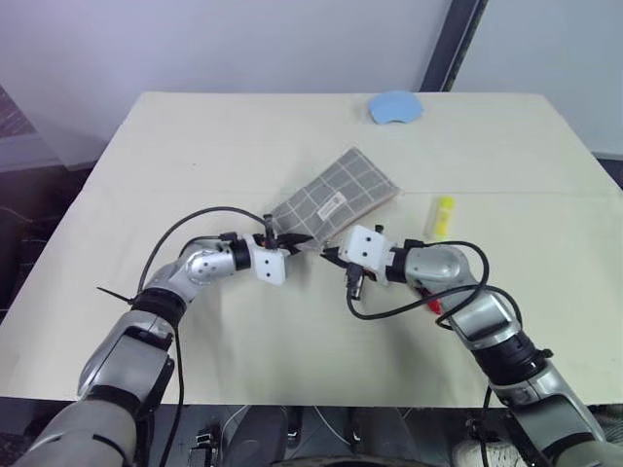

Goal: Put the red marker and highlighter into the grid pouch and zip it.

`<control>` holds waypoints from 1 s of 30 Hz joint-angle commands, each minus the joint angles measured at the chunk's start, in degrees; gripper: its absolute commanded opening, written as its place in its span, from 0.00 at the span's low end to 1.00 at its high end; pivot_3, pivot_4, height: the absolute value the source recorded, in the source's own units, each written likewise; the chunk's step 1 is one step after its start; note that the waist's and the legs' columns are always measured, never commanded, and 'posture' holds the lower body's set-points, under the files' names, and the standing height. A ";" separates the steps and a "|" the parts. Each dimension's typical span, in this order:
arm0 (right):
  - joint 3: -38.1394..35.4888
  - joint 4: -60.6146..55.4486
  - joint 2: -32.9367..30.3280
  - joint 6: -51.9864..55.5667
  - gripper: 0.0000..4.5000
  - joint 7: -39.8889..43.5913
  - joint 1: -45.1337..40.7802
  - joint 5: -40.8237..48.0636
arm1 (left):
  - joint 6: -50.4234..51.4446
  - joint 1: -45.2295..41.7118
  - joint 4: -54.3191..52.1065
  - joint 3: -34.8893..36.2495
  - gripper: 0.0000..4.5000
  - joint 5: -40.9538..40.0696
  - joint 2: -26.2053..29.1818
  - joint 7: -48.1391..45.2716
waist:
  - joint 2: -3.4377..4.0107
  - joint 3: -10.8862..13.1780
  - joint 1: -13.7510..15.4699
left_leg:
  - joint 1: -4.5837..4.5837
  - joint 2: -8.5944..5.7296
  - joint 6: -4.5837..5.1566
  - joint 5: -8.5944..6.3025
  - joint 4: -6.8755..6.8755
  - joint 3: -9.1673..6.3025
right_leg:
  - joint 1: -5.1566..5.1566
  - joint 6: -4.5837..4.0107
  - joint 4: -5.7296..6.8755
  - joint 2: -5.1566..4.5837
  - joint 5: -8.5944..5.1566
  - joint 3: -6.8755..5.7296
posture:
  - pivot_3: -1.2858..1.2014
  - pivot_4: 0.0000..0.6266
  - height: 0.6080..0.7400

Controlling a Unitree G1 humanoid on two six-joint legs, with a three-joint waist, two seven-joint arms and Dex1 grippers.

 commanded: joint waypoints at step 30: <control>-26.93 -23.34 3.24 13.03 0.98 -17.39 23.99 12.78 | -1.44 0.04 0.18 0.75 0.00 -0.72 0.16 2.35 | -0.05 0.03 0.00 | -0.02 0.00 0.00 -0.01 -0.10 -0.01 | 0.00 0.01 -0.01 -0.01 0.00 0.05 | 0.52 0.24 1.00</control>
